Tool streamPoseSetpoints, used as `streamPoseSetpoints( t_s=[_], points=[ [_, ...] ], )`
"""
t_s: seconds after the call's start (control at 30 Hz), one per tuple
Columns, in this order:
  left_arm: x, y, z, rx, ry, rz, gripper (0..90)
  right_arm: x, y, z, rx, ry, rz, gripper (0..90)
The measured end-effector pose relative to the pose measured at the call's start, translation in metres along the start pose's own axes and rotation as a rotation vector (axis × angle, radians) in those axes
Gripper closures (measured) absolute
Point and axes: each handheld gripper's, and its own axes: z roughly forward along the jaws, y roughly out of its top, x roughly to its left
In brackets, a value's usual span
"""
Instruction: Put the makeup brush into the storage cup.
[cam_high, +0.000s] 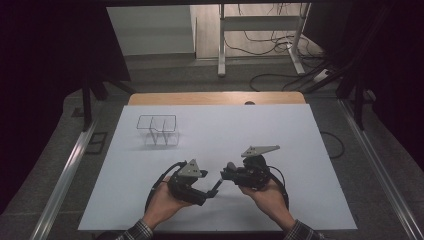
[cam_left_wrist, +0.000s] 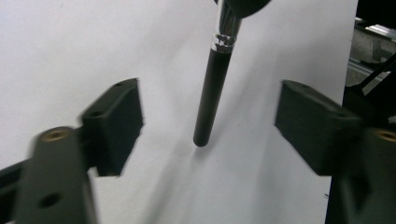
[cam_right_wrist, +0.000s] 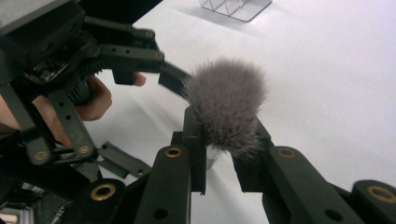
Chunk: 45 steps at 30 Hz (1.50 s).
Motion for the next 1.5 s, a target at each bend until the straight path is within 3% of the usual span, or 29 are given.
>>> streamPoseSetpoints(
  t_s=[0.13,0.27,0.37,0.43,0.63,0.87,0.93,0.97,1.13,1.17,1.2,1.23,1.5],
  points=[
    [0.0,0.0,0.002,0.017,0.011,0.0,8.8,0.003,0.001,0.001,0.004,-0.013,-0.028,76.5],
    [-0.002,0.002,0.003,0.007,0.021,0.005,9.8,0.006,0.002,0.001,0.006,-0.006,-0.038,76.5],
    [-0.004,0.002,0.001,0.002,0.018,0.027,18.1,0.008,0.002,0.002,0.008,0.003,-0.049,76.5],
    [-0.005,0.002,0.0,0.005,0.007,0.041,30.2,0.011,0.002,0.003,0.011,0.011,-0.063,76.4],
    [-0.008,0.004,0.001,0.015,-0.009,0.056,54.2,0.016,0.002,0.004,0.015,0.024,-0.1,76.5],
    [-0.01,0.004,0.003,0.026,-0.023,0.072,75.5,0.018,0.002,0.006,0.018,0.049,-0.104,76.5],
    [-0.012,0.005,0.003,0.036,-0.026,0.088,77.6,0.018,0.002,0.006,0.022,0.051,-0.104,76.4],
    [-0.01,0.006,0.002,0.071,-0.016,0.129,78.2,0.018,0.001,0.007,0.021,0.055,-0.102,76.4],
    [-0.011,0.005,0.002,0.062,-0.023,0.109,78.9,0.016,0.0,0.008,0.017,0.069,-0.089,75.3],
    [-0.01,0.006,0.001,0.079,-0.019,0.126,78.9,0.015,0.0,0.008,0.013,0.073,-0.085,73.7],
    [-0.012,0.005,0.003,0.058,-0.018,0.095,78.9,0.014,0.0,0.008,0.011,0.076,-0.082,71.4],
    [-0.01,0.005,0.002,0.084,-0.013,0.116,78.9,0.014,0.0,0.008,0.006,0.075,-0.078,67.8],
    [-0.008,0.003,0.001,0.056,-0.007,0.069,78.9,0.007,-0.001,0.005,-0.019,0.072,-0.064,43.6]
  ],
)
